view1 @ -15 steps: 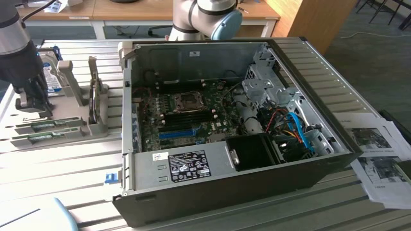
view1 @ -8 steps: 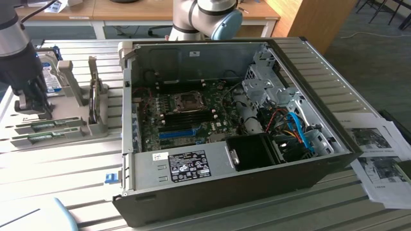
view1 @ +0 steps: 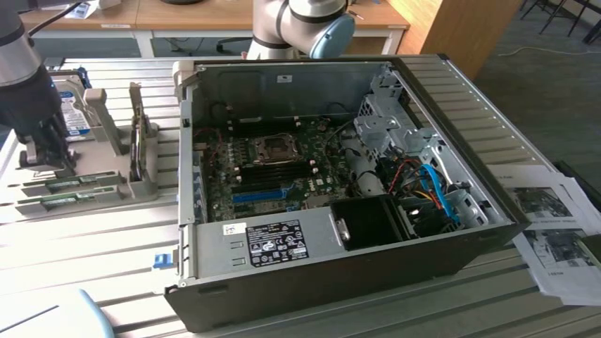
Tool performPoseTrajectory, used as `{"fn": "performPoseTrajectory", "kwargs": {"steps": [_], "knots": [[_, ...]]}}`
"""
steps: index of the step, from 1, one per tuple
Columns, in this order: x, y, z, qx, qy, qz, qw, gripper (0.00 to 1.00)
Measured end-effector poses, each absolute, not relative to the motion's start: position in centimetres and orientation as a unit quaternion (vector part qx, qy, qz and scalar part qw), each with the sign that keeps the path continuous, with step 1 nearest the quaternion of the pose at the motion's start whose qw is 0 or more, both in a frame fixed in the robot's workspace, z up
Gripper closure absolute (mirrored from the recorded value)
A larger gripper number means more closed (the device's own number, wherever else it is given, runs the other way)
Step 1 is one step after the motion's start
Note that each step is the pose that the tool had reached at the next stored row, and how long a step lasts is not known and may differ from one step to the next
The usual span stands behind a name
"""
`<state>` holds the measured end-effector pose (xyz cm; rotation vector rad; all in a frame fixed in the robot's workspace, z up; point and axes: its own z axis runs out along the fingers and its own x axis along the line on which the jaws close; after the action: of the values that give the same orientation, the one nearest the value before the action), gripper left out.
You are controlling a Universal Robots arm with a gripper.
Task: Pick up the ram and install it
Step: 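Pick up the ram and move it above insertion slot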
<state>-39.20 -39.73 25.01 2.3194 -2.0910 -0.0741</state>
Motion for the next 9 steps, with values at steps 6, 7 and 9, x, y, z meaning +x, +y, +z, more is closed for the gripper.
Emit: {"fn": "performPoseTrajectory", "kwargs": {"steps": [6, 7, 9], "knots": [[-39.20, -39.78, 25.01, 0.742, -0.669, -0.024, 0.009, 0.77], [-39.21, -39.79, 25.00, 0.743, -0.669, -0.024, 0.009, 0.77], [-39.20, -39.79, 24.90, 0.743, -0.669, -0.024, 0.009, 0.77]]}}
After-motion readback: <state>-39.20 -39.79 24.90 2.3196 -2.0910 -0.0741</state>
